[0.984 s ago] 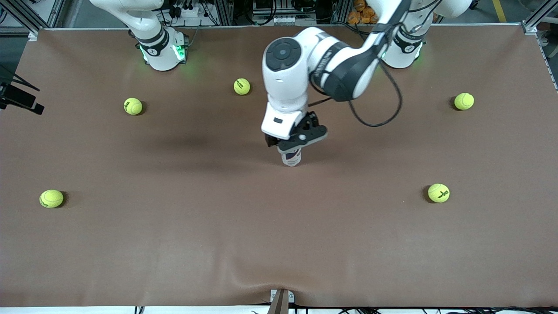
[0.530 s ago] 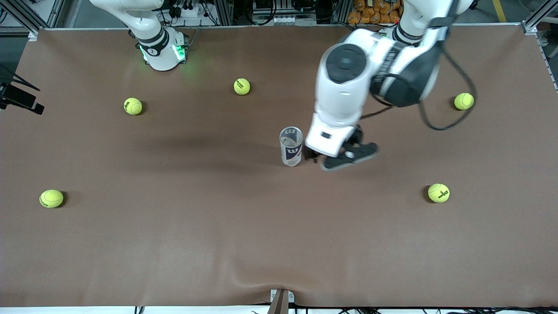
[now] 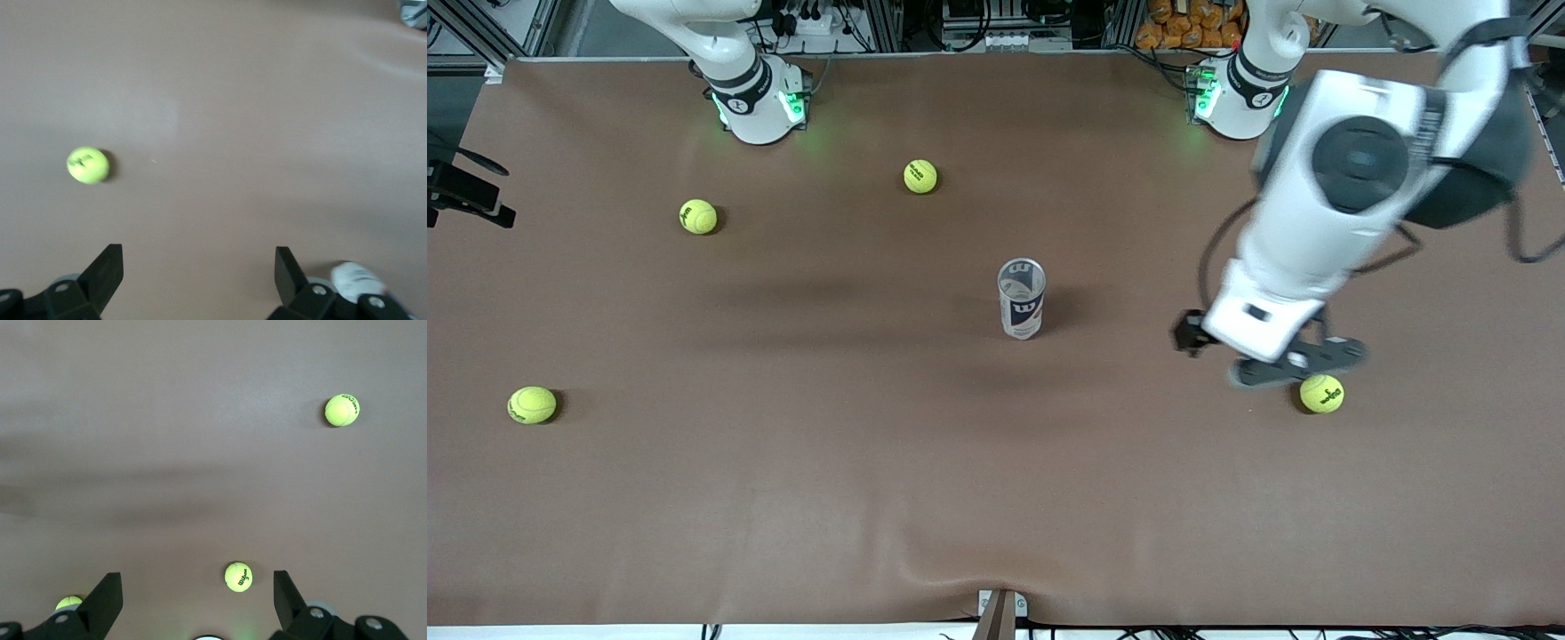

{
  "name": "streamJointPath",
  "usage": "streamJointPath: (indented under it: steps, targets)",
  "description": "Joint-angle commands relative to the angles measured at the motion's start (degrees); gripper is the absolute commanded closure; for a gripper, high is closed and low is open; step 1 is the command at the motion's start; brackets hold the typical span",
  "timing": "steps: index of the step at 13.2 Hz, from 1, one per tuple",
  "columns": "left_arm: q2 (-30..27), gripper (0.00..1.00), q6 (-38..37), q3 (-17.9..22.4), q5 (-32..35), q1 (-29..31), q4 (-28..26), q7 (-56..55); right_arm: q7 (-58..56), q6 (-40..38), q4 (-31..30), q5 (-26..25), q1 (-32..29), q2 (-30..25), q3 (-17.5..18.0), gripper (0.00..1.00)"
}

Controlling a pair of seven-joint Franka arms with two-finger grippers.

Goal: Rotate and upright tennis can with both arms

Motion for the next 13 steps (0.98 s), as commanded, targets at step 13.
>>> streamJointPath:
  steps: [13]
  targets:
    - [-16.2,0.0,-8.7,-8.8,-0.6,22.9,-7.9,21.9,-0.7,-0.7,0.3,-2.5,-0.2,-0.2,0.5,0.0]
